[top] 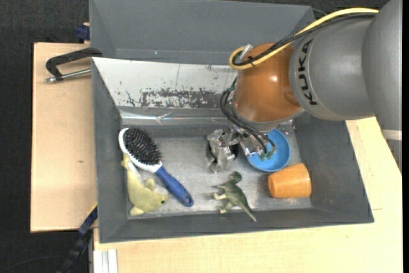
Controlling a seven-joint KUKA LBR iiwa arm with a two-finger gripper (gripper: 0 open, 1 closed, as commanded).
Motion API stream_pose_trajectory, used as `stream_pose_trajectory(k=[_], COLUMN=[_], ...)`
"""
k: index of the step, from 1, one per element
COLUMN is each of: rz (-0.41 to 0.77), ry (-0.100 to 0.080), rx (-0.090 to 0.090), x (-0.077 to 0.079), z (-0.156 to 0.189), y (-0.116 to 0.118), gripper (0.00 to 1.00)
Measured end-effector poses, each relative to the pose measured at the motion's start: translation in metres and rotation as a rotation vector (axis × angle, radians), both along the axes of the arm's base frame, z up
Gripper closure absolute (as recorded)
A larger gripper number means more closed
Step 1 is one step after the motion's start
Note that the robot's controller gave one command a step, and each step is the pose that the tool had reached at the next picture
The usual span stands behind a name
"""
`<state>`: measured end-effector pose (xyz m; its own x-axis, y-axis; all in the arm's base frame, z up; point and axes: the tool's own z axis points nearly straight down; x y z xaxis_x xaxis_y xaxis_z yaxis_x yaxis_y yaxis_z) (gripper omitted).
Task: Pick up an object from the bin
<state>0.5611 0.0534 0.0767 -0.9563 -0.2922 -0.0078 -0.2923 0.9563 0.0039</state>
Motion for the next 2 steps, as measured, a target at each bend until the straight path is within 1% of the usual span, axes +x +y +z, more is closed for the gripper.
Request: stream_pose_trajectory(k=[1, 2], rz=[0.627, 0.619], ry=[-0.017, -0.007], rx=[-0.01, -0.008], x=[-0.007, 0.03], z=[0.0, 0.007], y=[0.009, -0.006], gripper=[1.0, 1.0])
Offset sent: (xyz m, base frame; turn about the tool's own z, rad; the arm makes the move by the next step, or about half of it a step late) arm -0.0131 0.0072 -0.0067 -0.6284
